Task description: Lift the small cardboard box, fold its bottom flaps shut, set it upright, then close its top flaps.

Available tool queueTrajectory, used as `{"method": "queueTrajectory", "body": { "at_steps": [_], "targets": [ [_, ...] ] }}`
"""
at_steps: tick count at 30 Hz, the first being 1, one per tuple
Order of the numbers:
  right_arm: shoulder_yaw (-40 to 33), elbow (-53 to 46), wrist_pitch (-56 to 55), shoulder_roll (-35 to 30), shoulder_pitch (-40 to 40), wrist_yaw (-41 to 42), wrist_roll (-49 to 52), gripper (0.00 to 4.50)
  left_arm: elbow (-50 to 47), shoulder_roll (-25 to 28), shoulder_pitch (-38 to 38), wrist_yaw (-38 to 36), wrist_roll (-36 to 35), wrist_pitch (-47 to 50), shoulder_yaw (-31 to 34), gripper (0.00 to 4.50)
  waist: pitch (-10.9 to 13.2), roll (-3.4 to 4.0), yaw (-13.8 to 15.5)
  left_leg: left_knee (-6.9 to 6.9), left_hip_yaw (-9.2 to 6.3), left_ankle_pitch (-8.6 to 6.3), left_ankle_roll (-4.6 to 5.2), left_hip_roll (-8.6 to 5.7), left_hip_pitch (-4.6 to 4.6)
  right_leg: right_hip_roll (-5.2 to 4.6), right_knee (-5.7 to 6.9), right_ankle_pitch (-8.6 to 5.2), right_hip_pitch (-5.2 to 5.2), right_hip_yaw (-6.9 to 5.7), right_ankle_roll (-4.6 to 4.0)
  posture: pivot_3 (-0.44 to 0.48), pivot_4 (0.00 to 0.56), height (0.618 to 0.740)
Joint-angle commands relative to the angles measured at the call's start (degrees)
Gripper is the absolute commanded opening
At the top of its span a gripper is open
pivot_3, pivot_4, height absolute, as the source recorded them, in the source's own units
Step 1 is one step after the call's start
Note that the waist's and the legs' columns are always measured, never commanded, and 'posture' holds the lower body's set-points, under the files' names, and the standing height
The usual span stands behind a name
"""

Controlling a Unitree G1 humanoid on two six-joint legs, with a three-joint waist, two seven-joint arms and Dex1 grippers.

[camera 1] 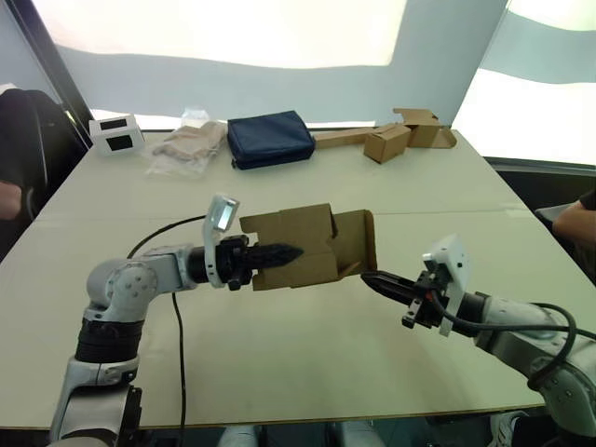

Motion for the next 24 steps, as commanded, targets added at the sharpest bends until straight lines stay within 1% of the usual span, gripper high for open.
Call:
{"method": "queueTrajectory", "body": {
  "at_steps": [1, 4, 9, 16, 19, 21, 24],
  "targets": [
    [2.04, -1.64, -0.94, 0.88, -2.69, -0.12, 0.62, 0.00, -1.34, 0.07, -0.87, -0.69, -1.39, 0.12, 0.29, 0.03, 0.00, 0.00, 0.06, 0.00, -0.01, 0.00, 0.00, 0.00, 0.00, 0.00, 0.00, 0.00, 0.00, 0.00, 0.00, 0.000, 0.150, 0.740],
    [4.83, -0.93, -0.96, 1.41, -5.67, 0.71, 0.22, 0.00, -1.34, 0.08, -1.17, -0.61, -1.77, 0.50, 0.31, 0.03, 0.00, 0.00, 0.12, 0.01, 0.00, 0.00, 0.00, -0.01, -0.01, -0.02, 0.00, 0.00, 0.00, 0.00, 0.00, 0.000, 0.150, 0.740],
    [7.85, 0.40, -0.68, 1.48, -9.91, 2.78, 0.65, 0.00, -2.70, 1.22, -1.39, -2.62, -0.56, -0.64, -0.74, 0.03, 0.00, 0.00, 0.12, 0.01, 0.00, 0.00, 0.00, -0.01, -0.01, -0.03, 0.00, 0.00, 0.00, 0.00, 0.00, 0.000, 0.150, 0.740],
    [9.03, 1.14, -0.60, 0.94, -11.56, 4.47, 0.33, 0.00, -2.64, 1.48, -2.50, -3.04, 0.38, -2.31, -0.58, 0.03, 0.00, 0.00, 0.12, 0.01, 0.01, 0.00, 0.00, 0.00, -0.01, -0.04, 0.00, 0.00, 0.00, 0.00, -0.01, 0.000, 0.150, 0.740],
    [7.56, 1.00, -0.64, 0.00, -10.95, 4.83, 0.41, 0.00, -3.45, 2.29, -2.53, -4.29, 1.84, -4.18, -1.15, 0.03, 0.00, 0.00, 0.12, 0.01, 0.00, 0.00, 0.00, -0.01, -0.01, -0.03, 0.00, 0.00, 0.00, -0.01, -0.01, 0.000, 0.150, 0.740],
    [5.20, 1.01, -0.34, -0.42, -10.33, 4.78, 1.64, 0.00, -4.50, 3.58, -2.32, -6.14, 4.39, -7.05, -2.58, 0.03, 0.00, 0.00, 0.12, 0.01, 0.00, 0.00, 0.00, 0.00, -0.02, -0.03, -0.01, 0.00, 0.00, -0.01, -0.01, 0.000, 0.150, 0.740],
    [-1.08, 1.84, 1.07, -0.71, -8.70, 3.66, 6.41, 0.00, -6.10, 5.91, -1.83, -10.69, 7.79, -12.07, -4.64, 0.03, 0.00, -0.01, 0.22, 0.01, 0.01, 0.00, 0.00, 0.00, -0.02, -0.04, -0.01, -0.01, 0.00, -0.01, -0.01, 0.000, 0.150, 0.740]
  ]
}}
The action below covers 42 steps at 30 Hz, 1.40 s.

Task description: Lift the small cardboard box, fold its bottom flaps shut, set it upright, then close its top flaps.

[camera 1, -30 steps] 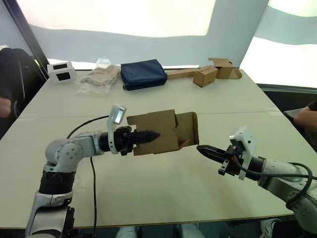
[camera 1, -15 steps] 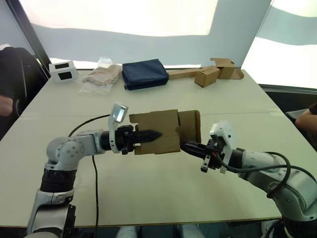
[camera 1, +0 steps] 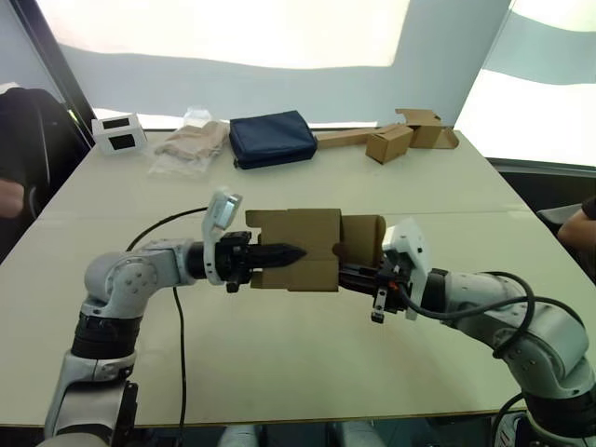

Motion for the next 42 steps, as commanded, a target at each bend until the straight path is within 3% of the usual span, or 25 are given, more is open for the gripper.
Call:
{"method": "queueTrajectory", "body": {
  "at_steps": [1, 8, 12, 19, 24, 28, 42],
  "targets": [
    [-8.70, 0.07, 1.19, -1.01, 1.34, -0.94, 6.87, 0.00, -3.16, 2.38, -0.79, -5.09, 3.99, -6.51, -1.93, 0.03, 0.00, 0.00, 0.05, 0.00, 0.01, 0.00, 0.00, 0.00, 0.00, -0.01, 0.00, 0.00, 0.00, 0.00, 0.00, 0.000, 0.150, 0.740],
    [-24.93, 8.66, 2.32, -0.13, 5.48, -6.05, 29.73, 0.00, -2.01, 3.36, -2.26, -7.64, 6.88, -10.76, -2.62, 0.03, 0.02, -0.03, 0.03, 0.00, 0.04, 0.00, 0.00, 0.01, -0.02, -0.05, -0.05, 0.00, 0.02, 0.01, -0.01, 0.000, 0.150, 0.740],
    [-28.45, 15.85, 0.95, 1.72, 6.73, -7.10, 35.35, 1.19, -1.29, 3.59, -2.80, -8.45, 6.27, -10.35, -1.83, 0.00, 0.01, -0.02, -0.16, 0.00, 0.06, 0.00, 0.00, 0.01, 0.00, -0.01, -0.04, 0.01, 0.02, 0.04, 0.00, 0.000, 0.150, 0.740],
    [-23.61, 18.98, -1.13, 7.62, 7.54, -6.10, 33.61, 3.90, 0.70, 2.30, -5.27, -6.97, 2.43, -7.49, 1.07, 0.00, 0.04, 0.03, -0.17, -0.03, 0.01, -0.01, 0.03, 0.05, 0.01, 0.09, 0.02, 0.01, -0.01, 0.02, 0.02, 0.000, 0.150, 0.740],
    [-20.34, 19.16, -4.10, 14.81, 5.91, -7.36, 34.41, 3.90, 1.49, 1.43, -6.22, -5.08, -0.07, -5.13, 2.66, 0.00, 0.04, 0.03, -0.21, -0.03, 0.01, -0.01, 0.03, 0.04, 0.00, 0.06, 0.01, 0.09, -0.01, 0.03, 0.18, 0.000, 0.150, 0.740],
    [-17.27, 14.39, -4.09, 16.30, 6.28, -7.72, 35.00, 3.90, 1.51, 1.42, -6.28, -4.47, -0.32, -4.51, 2.65, 0.00, 0.06, 0.07, -0.18, -0.03, 0.01, -0.01, 0.03, 0.05, -0.01, 0.07, 0.01, 0.10, -0.02, 0.02, 0.19, 0.000, 0.150, 0.740],
    [-14.29, 8.69, -4.71, 14.52, 5.46, -14.16, 40.43, 3.90, 6.24, 0.52, -7.96, -6.37, 3.62, -6.91, 0.86, 0.00, 0.05, 0.07, -0.13, -0.02, 0.02, -0.01, 0.02, 0.05, -0.01, 0.04, 0.01, 0.02, -0.01, 0.01, 0.04, 0.000, 0.150, 0.740]
  ]
}}
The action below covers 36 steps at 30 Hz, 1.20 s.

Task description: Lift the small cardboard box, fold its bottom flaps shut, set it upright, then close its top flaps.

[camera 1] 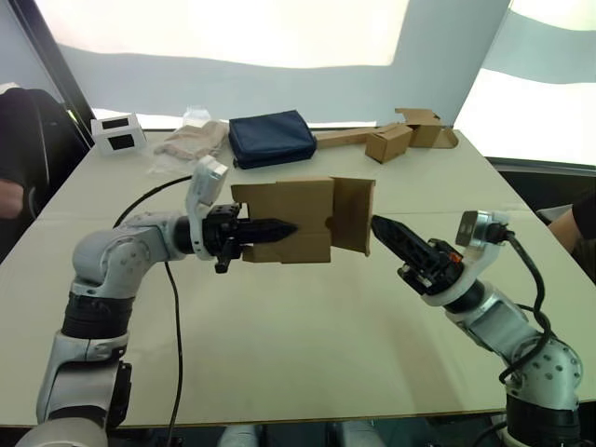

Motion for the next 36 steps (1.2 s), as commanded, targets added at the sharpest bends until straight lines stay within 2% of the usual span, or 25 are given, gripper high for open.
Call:
{"method": "queueTrajectory", "body": {
  "at_steps": [1, 5, 8, 12, 15, 26, 36],
  "targets": [
    [0.67, -2.43, -0.72, -1.12, 0.23, -0.63, 0.61, 3.90, -0.05, -0.53, -1.76, -0.63, 0.10, -1.13, 0.09, 0.00, 0.00, 0.00, 0.00, 0.00, 0.00, 0.00, 0.00, 0.00, 0.00, 0.00, 0.00, 0.00, 0.00, 0.00, 0.00, 0.000, 0.150, 0.740],
    [1.57, -2.68, -1.16, -1.73, 0.89, -0.65, -0.68, 3.90, -0.54, -1.09, -2.06, -0.15, -0.02, -0.69, 0.06, 0.00, 0.00, 0.00, -0.01, 0.00, 0.01, 0.00, 0.00, 0.00, 0.00, -0.01, 0.00, 0.00, 0.00, 0.01, 0.00, 0.000, 0.150, 0.740],
    [2.24, -2.59, -1.40, -2.08, 1.02, -0.46, -2.04, 3.33, -0.91, -1.45, -2.33, 0.17, -0.27, -0.32, 0.19, 0.00, 0.00, 0.00, -0.01, 0.00, 0.00, 0.00, 0.00, 0.00, 0.00, 0.00, 0.00, 0.00, 0.00, 0.01, 0.00, 0.000, 0.150, 0.740],
    [2.83, -1.91, -1.95, -1.84, 0.45, -0.42, -3.35, 1.93, -1.12, -1.78, -2.65, 0.44, -0.39, 0.01, 0.24, 0.00, 0.00, 0.00, -0.01, 0.00, 0.00, 0.00, 0.00, 0.00, 0.00, 0.00, 0.00, 0.00, 0.00, 0.01, 0.00, 0.000, 0.150, 0.740],
    [3.28, -1.62, -2.31, -1.64, 0.01, -0.37, -4.32, 0.70, -0.89, -1.88, -2.87, 0.33, -0.26, 0.07, 0.28, 0.00, 0.00, 0.00, -0.01, 0.00, 0.00, 0.00, 0.00, -0.01, 0.00, 0.00, 0.00, 0.00, 0.00, 0.01, 0.01, 0.000, 0.150, 0.740],
    [4.17, -2.46, -3.62, -1.70, -0.54, -0.95, -7.65, 0.70, -1.99, -2.09, -2.27, 0.76, -0.56, 0.63, 0.16, 0.00, 0.00, 0.00, 0.00, 0.00, 0.00, 0.00, 0.00, 0.00, 0.00, 0.00, 0.00, 0.01, 0.00, 0.01, 0.01, 0.000, 0.150, 0.740],
    [8.15, -4.73, -5.19, -0.71, -0.93, -2.01, -14.41, 0.70, -1.24, -2.52, -2.44, 0.98, 0.07, 0.11, -0.08, 0.00, 0.00, 0.00, -0.01, 0.00, 0.00, 0.00, 0.00, -0.01, 0.00, 0.00, 0.00, 0.01, 0.00, 0.01, 0.01, 0.000, 0.150, 0.740]
  ]
}}
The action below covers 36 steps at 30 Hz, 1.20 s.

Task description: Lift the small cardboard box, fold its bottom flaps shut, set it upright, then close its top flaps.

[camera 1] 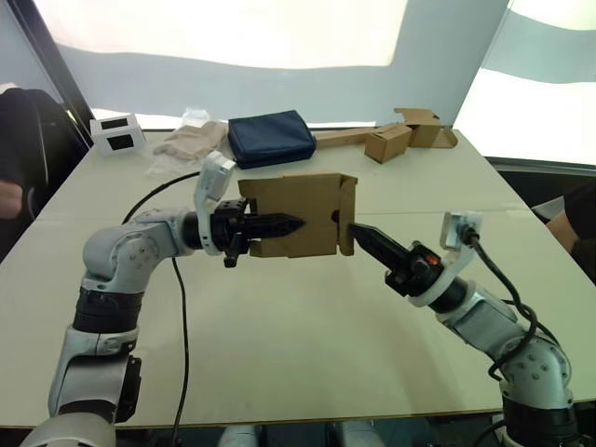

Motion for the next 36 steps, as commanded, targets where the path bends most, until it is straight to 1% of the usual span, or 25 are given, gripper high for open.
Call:
{"method": "queueTrajectory", "body": {
  "at_steps": [1, 6, 12, 16, 23, 29, 33, 36],
  "targets": [
    [1.17, -2.87, -1.69, 0.43, -1.38, -0.54, -2.68, 0.70, -1.07, -0.19, -0.94, -0.64, -0.34, -0.68, 0.00, 0.00, 0.00, 0.00, 0.00, 0.00, 0.00, 0.00, 0.00, 0.00, 0.00, 0.00, 0.00, 0.00, 0.00, 0.00, 0.00, 0.000, 0.150, 0.740],
    [1.89, -3.97, -2.24, 0.33, -1.85, -0.97, -3.54, 0.70, -1.03, -0.46, -0.77, -0.90, 0.17, -0.86, -0.22, 0.00, 0.00, 0.00, 0.00, 0.00, -0.01, 0.00, 0.00, 0.00, 0.00, 0.00, 0.00, 0.00, 0.00, 0.00, 0.00, 0.000, 0.150, 0.740],
    [1.44, -5.93, -1.00, 0.24, -2.90, -3.67, 2.53, 0.70, -1.46, -0.85, -0.08, -0.74, 0.61, -1.05, -0.73, 0.00, 0.00, 0.00, 0.01, 0.00, 0.00, 0.00, 0.00, 0.00, 0.00, -0.01, 0.00, 0.00, 0.00, 0.00, 0.00, 0.000, 0.150, 0.740],
    [5.12, -8.49, 2.57, -2.85, -2.30, -1.25, 3.70, 0.70, -0.89, -1.15, -0.20, -0.71, 0.94, -1.50, -0.92, 0.00, 0.00, 0.00, 0.01, 0.00, -0.01, 0.00, 0.00, 0.00, 0.00, -0.01, 0.00, 0.00, 0.00, 0.00, 0.00, 0.000, 0.150, 0.740],
    [7.41, -7.02, 3.59, -3.09, -4.00, -0.96, 2.86, 0.70, -0.96, -1.85, -0.56, -0.34, 0.53, -1.26, -0.64, 0.00, 0.00, -0.01, 0.01, 0.00, -0.01, 0.00, 0.00, 0.00, 0.00, 0.00, 0.00, -0.01, 0.00, 0.00, -0.01, 0.000, 0.150, 0.740],
    [3.81, -6.16, 2.72, -4.48, -2.96, -0.68, 4.04, 0.70, -1.61, -1.75, -0.32, 0.04, 0.05, -0.79, -0.17, 0.00, 0.00, -0.01, 0.07, 0.00, -0.01, 0.00, 0.00, 0.00, 0.00, 0.00, 0.00, -0.01, 0.00, 0.00, -0.01, 0.000, 0.150, 0.740],
    [-1.72, -5.83, 1.70, -6.43, -1.31, -1.50, 8.72, 0.70, -1.43, -1.15, -0.01, -0.02, -0.02, -0.71, 0.34, 0.00, 0.00, -0.01, 0.08, 0.00, 0.00, 0.00, 0.00, 0.00, -0.01, -0.01, 0.00, 0.00, 0.00, 0.00, -0.01, 0.000, 0.150, 0.740],
    [-3.74, -5.92, 1.24, -7.79, -0.11, -1.52, 10.51, 0.70, -1.14, -1.06, -0.09, 0.16, -0.08, -0.71, 0.55, 0.00, 0.00, -0.01, 0.05, 0.00, -0.01, 0.00, 0.00, 0.00, -0.01, -0.01, -0.01, 0.00, 0.00, 0.00, -0.01, 0.000, 0.150, 0.740]
  ]
}}
